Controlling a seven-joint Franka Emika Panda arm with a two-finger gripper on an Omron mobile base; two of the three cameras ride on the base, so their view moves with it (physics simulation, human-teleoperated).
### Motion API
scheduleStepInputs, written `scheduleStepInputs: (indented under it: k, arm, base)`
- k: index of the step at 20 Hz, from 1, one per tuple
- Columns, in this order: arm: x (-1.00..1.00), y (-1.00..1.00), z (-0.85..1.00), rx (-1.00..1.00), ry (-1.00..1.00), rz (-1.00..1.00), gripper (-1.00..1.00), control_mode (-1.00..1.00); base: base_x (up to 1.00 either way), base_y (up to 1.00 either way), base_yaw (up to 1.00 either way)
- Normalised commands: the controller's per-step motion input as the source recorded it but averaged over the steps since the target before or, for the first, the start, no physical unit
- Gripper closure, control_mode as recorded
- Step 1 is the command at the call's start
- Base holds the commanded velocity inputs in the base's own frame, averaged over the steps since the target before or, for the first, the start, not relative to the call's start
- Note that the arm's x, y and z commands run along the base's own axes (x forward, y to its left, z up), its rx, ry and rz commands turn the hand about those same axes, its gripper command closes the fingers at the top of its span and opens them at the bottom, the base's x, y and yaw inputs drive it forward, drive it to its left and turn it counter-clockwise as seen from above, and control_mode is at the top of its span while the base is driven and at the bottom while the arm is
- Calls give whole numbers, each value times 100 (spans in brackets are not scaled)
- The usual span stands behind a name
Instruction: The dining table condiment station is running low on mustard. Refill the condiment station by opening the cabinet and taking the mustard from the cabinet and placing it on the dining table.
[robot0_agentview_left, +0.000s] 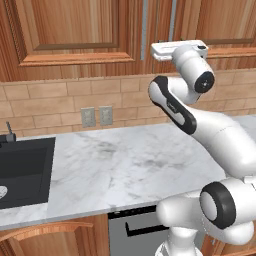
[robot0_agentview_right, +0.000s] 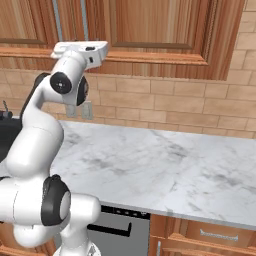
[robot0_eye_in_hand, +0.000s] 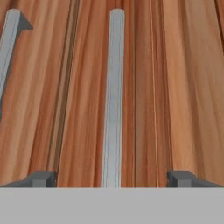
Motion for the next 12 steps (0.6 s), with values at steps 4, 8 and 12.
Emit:
scheduleStepInputs:
  k: [4,8,12]
  arm:
    - [32,0,16,0,4,0,-100,-100]
    - [36,0,2,0,12,0,-100,-100]
    - [48,16,0,-2,16,-5,100,-100]
  base:
    - [0,0,0]
    - [0,0,0]
    - [0,0,0]
